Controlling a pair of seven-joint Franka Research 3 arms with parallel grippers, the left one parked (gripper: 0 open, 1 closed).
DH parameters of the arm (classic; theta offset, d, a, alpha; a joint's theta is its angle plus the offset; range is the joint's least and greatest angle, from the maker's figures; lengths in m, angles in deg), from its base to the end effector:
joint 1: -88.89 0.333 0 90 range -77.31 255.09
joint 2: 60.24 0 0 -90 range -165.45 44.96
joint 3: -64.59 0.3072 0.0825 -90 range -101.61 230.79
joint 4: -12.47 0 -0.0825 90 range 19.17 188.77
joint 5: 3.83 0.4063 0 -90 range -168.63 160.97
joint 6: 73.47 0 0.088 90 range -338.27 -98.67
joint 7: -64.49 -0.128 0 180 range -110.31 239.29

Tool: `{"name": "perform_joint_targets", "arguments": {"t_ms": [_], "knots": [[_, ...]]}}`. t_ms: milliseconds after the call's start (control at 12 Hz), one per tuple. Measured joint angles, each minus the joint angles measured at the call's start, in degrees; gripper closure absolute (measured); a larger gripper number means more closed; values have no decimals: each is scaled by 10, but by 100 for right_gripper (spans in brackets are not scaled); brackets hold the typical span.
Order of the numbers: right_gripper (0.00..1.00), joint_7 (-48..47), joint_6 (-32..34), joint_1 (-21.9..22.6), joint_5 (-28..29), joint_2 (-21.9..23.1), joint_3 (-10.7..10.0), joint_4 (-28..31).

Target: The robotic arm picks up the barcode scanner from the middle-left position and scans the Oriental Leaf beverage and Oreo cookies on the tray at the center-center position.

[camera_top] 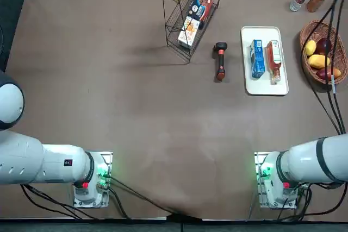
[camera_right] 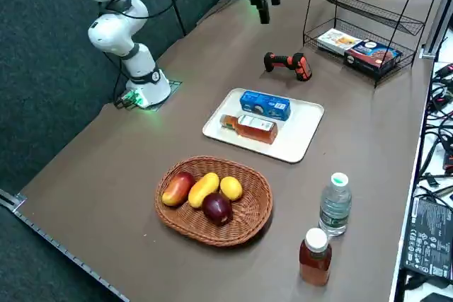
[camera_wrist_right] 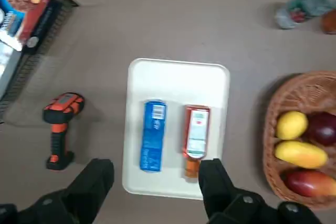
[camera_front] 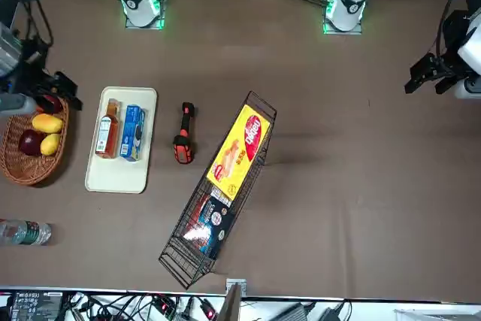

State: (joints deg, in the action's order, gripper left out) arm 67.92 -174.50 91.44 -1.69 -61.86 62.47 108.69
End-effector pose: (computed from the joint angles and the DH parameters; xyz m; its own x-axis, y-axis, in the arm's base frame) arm 0.5999 0.0088 0.5412 0.9965 0.0602 0.0576 0.0622 -0.9975 -0.0326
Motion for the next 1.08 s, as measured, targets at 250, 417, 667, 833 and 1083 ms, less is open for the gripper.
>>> {"name": "perform_joint_targets", "arguments": {"t_ms": [250,417,667,833,1083], "knots": [[0,1,23,-23,-23,28,-1,0],[0,1,41,-23,-23,31,1,0],[0,1,48,-24,-25,32,2,0],[0,1,72,-30,-26,41,1,0],[0,1,99,-41,-26,59,1,1]]}}
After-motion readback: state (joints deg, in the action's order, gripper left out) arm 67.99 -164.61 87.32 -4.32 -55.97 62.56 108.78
